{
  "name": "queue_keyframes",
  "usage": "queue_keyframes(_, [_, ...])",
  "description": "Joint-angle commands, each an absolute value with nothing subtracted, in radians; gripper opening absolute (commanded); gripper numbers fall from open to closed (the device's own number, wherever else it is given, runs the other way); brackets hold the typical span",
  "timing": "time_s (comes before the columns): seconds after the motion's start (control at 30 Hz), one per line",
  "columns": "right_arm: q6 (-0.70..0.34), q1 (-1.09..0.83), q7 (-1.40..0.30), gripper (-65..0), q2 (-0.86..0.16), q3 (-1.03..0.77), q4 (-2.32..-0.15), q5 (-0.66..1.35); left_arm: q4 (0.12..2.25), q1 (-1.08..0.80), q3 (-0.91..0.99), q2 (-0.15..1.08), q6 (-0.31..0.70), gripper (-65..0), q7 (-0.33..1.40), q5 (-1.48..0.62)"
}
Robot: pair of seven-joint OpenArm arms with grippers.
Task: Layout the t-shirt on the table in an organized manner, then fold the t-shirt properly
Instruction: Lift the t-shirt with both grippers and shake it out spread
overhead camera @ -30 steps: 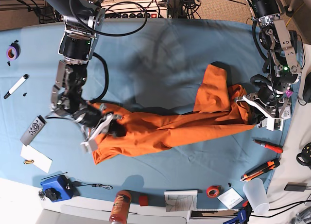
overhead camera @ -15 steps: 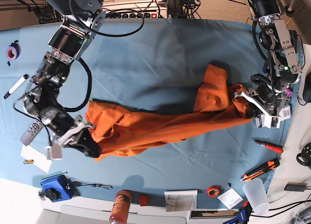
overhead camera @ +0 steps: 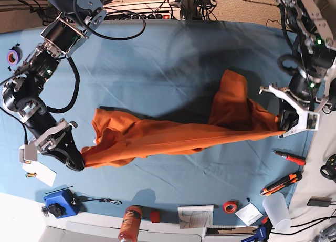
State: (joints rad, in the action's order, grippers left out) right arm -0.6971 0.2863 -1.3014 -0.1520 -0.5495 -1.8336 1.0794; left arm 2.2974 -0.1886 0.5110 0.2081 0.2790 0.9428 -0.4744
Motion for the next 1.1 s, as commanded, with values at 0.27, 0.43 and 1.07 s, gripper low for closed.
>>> queue_keyframes(0.27, [-0.698, 0.305, -1.269, -65.0, -0.165, -0.551, -2.025, 1.135, 2.356, -0.259, 0.574, 0.182, 0.248, -65.0, 0.926, -0.472])
queue_keyframes(0.43, [-0.698, 0.228, -1.266, -65.0, -0.158, -0.551, -2.164, 1.156, 2.356, -0.276, 0.685, 0.158, 0.248, -65.0, 0.928, -0.498])
queue_keyframes(1.07, [-0.698, 0.152, -1.15, -65.0, 0.044, -0.551, -2.356, 1.163, 2.356, -0.179, 1.224, 0.159, 0.422, -65.0, 0.91, -0.962])
